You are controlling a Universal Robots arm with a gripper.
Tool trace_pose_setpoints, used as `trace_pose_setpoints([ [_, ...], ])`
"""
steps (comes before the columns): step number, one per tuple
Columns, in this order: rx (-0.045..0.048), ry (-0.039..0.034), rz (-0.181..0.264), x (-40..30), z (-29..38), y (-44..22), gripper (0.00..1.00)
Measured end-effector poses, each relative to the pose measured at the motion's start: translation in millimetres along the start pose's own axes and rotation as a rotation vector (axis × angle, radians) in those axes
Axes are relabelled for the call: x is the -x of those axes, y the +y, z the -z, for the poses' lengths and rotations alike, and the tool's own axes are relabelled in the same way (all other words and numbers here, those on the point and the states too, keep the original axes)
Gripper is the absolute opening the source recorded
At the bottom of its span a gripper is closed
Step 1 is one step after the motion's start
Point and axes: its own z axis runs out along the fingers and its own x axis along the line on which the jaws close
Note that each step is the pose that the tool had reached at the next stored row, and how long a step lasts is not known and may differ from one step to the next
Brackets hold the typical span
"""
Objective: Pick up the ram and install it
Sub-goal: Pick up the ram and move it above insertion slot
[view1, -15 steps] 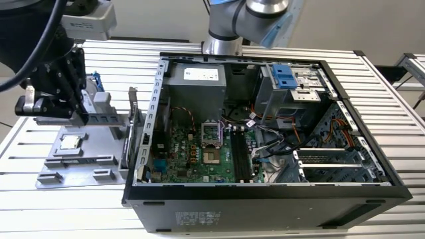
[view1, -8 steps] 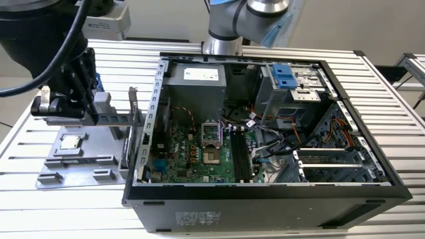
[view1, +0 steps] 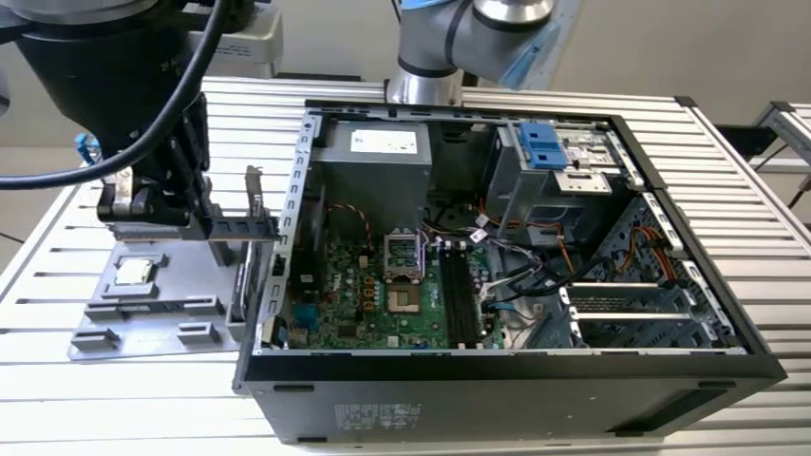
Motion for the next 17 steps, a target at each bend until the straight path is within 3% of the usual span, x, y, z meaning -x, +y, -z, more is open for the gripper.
trace_pose_setpoints([
  [17, -0.0057, -0.0001, 0.014, 0.2, 0.3, 45.1, 0.00],
])
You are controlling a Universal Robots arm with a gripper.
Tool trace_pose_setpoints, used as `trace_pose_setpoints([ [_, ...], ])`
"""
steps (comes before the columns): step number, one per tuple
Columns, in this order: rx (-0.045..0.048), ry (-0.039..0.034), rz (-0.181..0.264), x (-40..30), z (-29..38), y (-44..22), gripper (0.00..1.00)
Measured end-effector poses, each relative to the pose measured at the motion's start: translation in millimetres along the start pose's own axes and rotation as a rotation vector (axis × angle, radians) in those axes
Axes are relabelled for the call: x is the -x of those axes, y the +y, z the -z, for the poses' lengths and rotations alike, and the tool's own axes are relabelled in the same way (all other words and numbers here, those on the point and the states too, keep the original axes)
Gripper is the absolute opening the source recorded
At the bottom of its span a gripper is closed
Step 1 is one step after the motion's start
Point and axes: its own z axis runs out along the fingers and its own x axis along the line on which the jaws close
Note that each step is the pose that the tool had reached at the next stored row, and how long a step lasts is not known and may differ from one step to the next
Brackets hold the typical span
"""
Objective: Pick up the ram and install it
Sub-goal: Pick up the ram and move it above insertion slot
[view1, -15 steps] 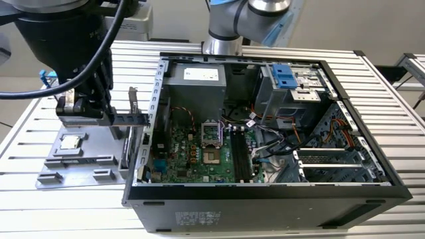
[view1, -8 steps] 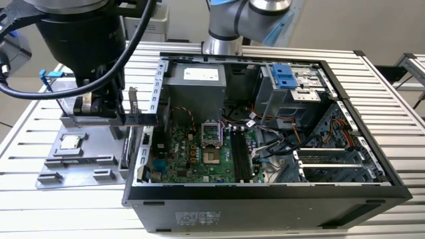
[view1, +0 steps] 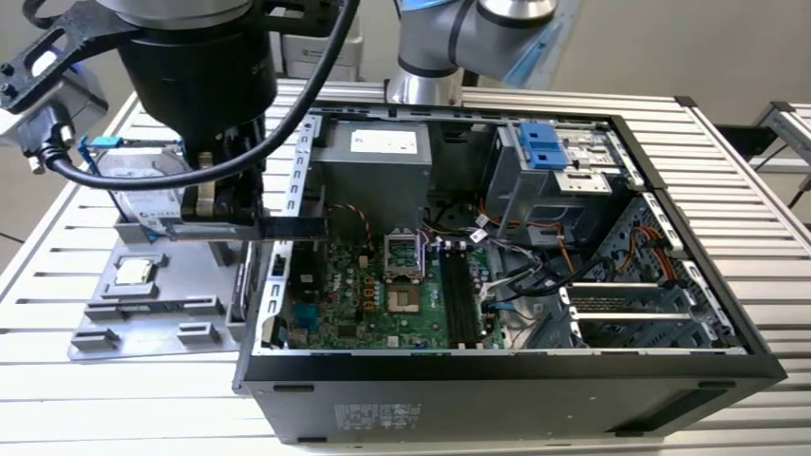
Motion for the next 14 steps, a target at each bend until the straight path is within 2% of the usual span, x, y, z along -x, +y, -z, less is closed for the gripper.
trace_pose_setpoints([
  [5, -0.0037, 0.0001, 0.002, 0.2, 0.1, 12.3, 0.00],
  [8, -0.0045, 0.0001, 0.002, 0.3, 0.2, 17.6, 0.00],
  [14, -0.0045, 0.0001, 0.003, 0.4, 0.2, 19.9, 0.00],
])
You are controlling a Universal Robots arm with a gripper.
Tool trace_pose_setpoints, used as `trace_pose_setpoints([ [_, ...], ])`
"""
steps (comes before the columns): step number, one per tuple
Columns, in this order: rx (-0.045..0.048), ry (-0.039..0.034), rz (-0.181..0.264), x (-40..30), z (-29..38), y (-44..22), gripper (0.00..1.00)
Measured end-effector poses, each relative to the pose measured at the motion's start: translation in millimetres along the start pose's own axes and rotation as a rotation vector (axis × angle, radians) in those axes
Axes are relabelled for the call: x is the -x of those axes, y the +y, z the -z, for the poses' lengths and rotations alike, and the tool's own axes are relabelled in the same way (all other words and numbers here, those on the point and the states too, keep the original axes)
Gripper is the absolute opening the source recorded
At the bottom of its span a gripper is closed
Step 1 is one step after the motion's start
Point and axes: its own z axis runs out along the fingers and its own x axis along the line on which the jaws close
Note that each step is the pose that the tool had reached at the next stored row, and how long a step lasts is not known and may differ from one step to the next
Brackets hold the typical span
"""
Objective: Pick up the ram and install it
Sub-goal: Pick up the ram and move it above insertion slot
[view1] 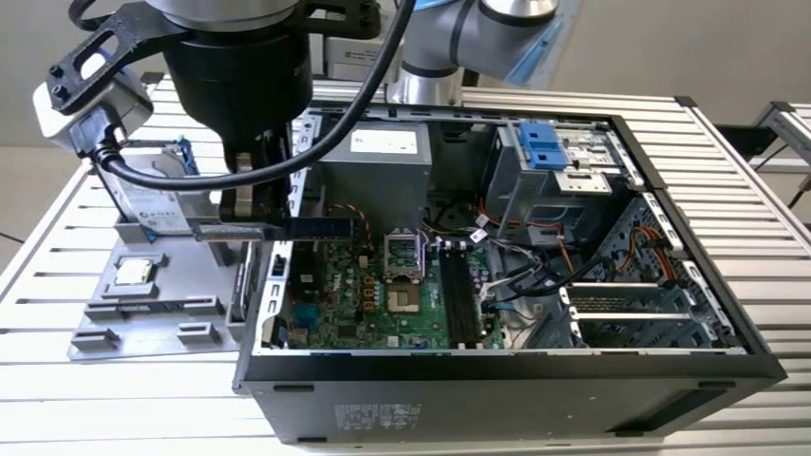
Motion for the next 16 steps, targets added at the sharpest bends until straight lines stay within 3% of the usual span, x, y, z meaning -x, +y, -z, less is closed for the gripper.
trace_pose_setpoints([
  [8, 0.0000, 0.0000, 0.000, 0.0, 0.0, 1.0, 0.00],
  [16, 0.0000, 0.0000, 0.000, 0.1, 0.1, 8.3, 0.00],
])
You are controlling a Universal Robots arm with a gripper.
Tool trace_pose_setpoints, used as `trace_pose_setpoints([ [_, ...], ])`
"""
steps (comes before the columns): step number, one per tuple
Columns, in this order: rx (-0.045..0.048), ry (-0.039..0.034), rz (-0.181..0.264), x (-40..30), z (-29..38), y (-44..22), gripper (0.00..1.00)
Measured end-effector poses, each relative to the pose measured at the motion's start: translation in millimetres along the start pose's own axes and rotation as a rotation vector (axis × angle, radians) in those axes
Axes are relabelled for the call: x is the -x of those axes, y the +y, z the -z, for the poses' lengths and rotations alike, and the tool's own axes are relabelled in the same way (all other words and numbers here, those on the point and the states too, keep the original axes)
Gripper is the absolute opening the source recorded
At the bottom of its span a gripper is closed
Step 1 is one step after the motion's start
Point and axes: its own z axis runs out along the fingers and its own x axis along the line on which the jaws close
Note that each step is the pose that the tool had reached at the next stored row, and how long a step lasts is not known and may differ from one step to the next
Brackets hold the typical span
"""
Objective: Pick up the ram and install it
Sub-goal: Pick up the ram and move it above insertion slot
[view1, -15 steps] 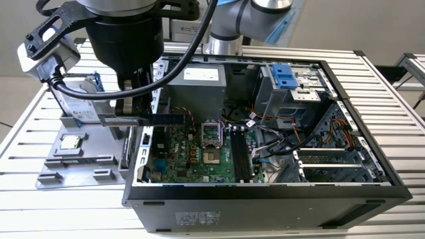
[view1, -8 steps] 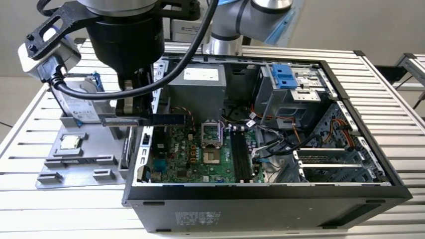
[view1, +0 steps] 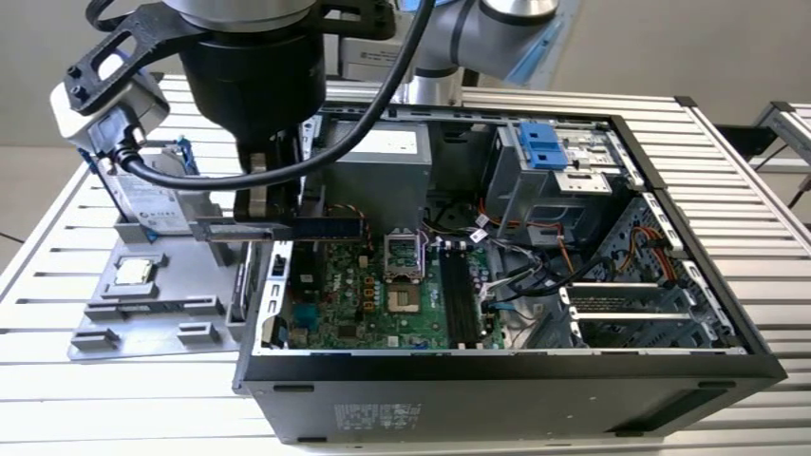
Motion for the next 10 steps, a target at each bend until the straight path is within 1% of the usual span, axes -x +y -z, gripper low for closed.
trace_pose_setpoints([
  [10, -0.0001, 0.0001, -0.012, 0.2, 0.2, 10.2, 0.00],
])
